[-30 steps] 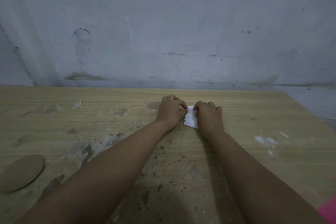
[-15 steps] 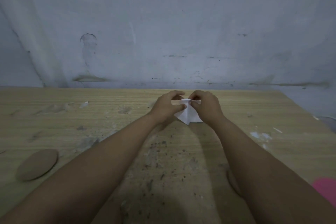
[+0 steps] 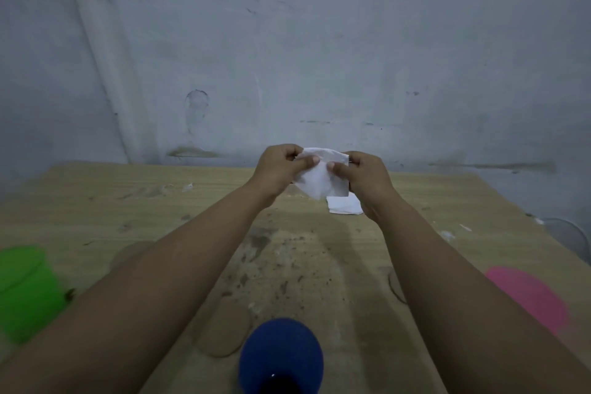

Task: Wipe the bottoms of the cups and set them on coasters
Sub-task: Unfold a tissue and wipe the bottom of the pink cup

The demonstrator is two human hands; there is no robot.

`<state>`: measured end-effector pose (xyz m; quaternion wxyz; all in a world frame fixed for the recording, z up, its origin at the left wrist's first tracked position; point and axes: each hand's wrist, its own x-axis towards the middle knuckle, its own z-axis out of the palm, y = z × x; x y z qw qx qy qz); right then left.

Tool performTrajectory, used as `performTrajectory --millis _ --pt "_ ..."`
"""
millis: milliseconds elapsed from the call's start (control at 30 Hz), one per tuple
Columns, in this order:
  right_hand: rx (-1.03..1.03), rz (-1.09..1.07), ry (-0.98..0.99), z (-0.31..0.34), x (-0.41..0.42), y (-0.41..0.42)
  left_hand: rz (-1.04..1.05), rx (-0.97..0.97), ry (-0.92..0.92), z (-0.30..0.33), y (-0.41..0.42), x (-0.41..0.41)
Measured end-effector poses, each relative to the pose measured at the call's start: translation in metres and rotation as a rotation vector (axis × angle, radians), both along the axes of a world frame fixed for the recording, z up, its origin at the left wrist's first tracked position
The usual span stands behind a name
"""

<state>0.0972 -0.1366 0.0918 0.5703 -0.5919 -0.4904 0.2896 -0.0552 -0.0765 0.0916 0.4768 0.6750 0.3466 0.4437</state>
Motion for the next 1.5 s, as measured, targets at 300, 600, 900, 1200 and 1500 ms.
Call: performTrajectory --millis 300,600,900,1200,1500 --pt "0.085 0.06 -0.058 0.022 -0.043 -0.054 0.13 -0.004 -0.023 0.023 -0.06 -0.052" --pt "0.06 0.112 -0.104 0.037 -0.078 -0.088 -0.086 -0.193 -0.087 0.032 -0.089 -0.09" --pt "0.075 0.095 0.005 0.032 -0.074 -0.128 -0.17 -0.23 -0.071 0.033 -0.111 -0.072" --pt "0.009 -0.011 -0.057 0.035 -0.04 -0.189 -0.254 -0.053 -0.031 0.034 -0.157 -0.036" --pt "-0.068 0.063 -0.106 0.04 -0.003 -0.252 -0.318 -0.066 -0.158 0.032 -0.212 0.004"
